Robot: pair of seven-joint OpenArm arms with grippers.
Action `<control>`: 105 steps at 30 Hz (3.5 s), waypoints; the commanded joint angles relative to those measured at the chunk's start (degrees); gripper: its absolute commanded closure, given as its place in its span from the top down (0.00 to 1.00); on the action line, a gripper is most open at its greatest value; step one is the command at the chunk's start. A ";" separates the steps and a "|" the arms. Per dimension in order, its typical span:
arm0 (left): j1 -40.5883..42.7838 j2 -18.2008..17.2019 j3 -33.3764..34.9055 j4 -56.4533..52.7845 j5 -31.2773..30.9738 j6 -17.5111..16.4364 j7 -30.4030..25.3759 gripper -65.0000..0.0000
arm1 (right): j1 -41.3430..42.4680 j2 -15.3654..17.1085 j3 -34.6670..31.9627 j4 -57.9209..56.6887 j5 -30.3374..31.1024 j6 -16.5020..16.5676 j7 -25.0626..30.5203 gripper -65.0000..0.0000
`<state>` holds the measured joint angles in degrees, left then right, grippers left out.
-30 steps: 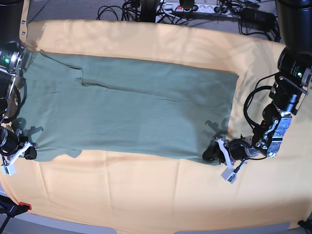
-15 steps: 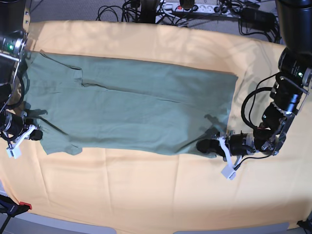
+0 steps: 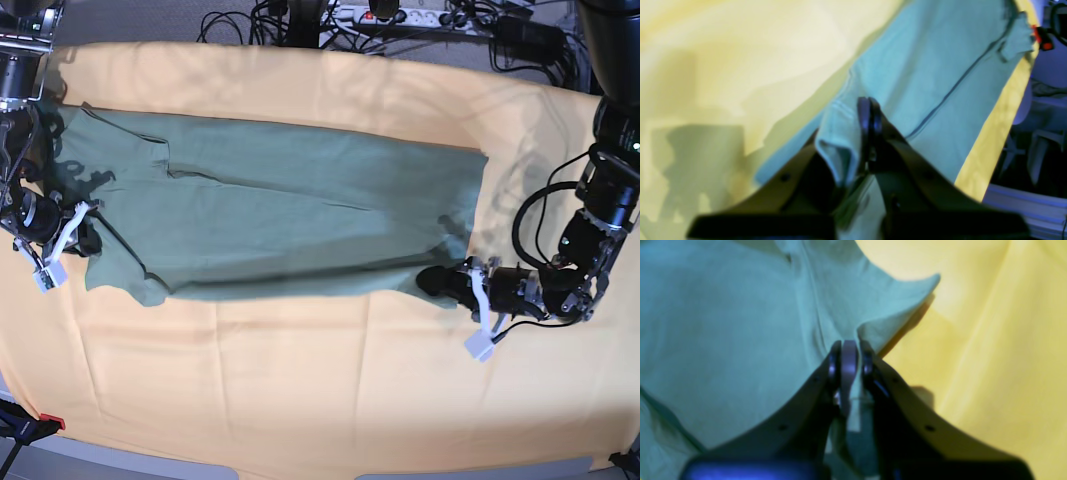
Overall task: Fold the T-shirt properly
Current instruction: 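Lift the gripped edge and fold it over toward the first fold, then lay the folded edge down onto the shirt with both grippers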
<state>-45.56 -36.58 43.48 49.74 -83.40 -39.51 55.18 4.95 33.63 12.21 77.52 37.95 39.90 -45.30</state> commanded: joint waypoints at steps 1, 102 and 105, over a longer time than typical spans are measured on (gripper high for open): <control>-1.86 -1.18 -0.55 0.68 -1.03 -0.49 -0.94 0.00 | 1.38 1.70 0.55 0.90 0.22 0.10 1.09 0.00; 2.21 -0.17 -0.55 10.38 -1.60 6.51 24.82 0.55 | -0.15 7.37 9.11 0.87 11.76 0.10 -9.84 0.63; 2.19 -0.94 -0.55 10.38 -1.60 6.45 24.76 0.55 | 1.11 7.32 9.11 0.87 12.15 0.10 -9.62 0.63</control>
<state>-41.89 -36.58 43.48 59.61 -85.30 -33.21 79.35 4.86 39.22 20.73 77.52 48.84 39.92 -56.36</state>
